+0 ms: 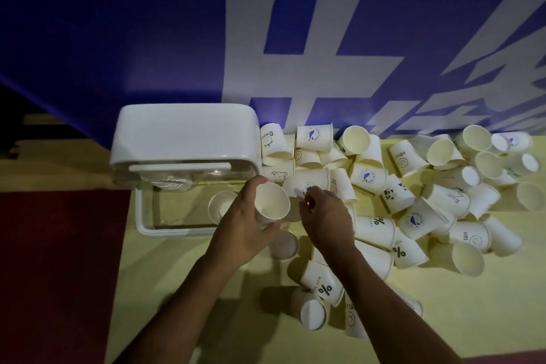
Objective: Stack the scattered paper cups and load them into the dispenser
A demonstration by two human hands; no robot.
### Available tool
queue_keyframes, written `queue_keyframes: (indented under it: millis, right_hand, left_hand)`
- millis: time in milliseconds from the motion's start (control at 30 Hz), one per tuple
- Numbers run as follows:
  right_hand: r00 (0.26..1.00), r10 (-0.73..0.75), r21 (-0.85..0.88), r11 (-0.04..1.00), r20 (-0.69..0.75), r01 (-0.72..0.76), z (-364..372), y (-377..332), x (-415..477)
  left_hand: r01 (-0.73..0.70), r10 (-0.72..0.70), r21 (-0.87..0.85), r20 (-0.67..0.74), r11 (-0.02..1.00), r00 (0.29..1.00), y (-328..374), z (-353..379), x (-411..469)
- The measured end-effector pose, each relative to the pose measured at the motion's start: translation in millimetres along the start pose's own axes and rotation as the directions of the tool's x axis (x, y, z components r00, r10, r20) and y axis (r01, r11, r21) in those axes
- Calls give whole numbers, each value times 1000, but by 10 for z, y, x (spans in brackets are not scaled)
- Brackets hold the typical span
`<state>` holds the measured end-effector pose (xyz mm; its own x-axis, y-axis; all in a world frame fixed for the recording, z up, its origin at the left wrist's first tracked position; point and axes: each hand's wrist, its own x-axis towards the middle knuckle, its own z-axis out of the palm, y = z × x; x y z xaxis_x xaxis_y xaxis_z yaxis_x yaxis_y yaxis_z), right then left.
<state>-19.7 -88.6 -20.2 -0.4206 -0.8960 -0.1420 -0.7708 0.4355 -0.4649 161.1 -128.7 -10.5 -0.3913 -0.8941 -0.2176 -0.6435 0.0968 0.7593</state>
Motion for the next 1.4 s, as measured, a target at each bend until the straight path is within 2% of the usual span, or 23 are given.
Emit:
queue_keyframes:
  millis: [200,400,600,767,1067,1400]
  right_hand:
    - [997,-23,-84,996,-78,16,-67,-49,52]
    - [994,-96,-68,993,-56,92,-143,-137,50]
    - [997,-78,-38,996,-5,77,-247,-266,-18]
    - [992,-124,-4,992,-2,124,-293,-387,-142]
    - [985,-160,237,961,64,140,-198,-594,-439]
    - [960,-242,393,904,141,170,-4,-679,-706]
  left_hand:
    - [18,-20,-42,-57,999,998,-83,-104,-72]
    - [-1,-5,-86,-72,996,997,-72,-224,-158]
    - [-25,16,-92,-91,995,996,-116,-340,-250]
    - [-67,53,-123,-112,990,992,-191,-477,-383]
    - [-47,29,-206,-92,977,995,-438,-755,-676]
    - [-25,8,-231,-74,973,997,-667,-907,-857]
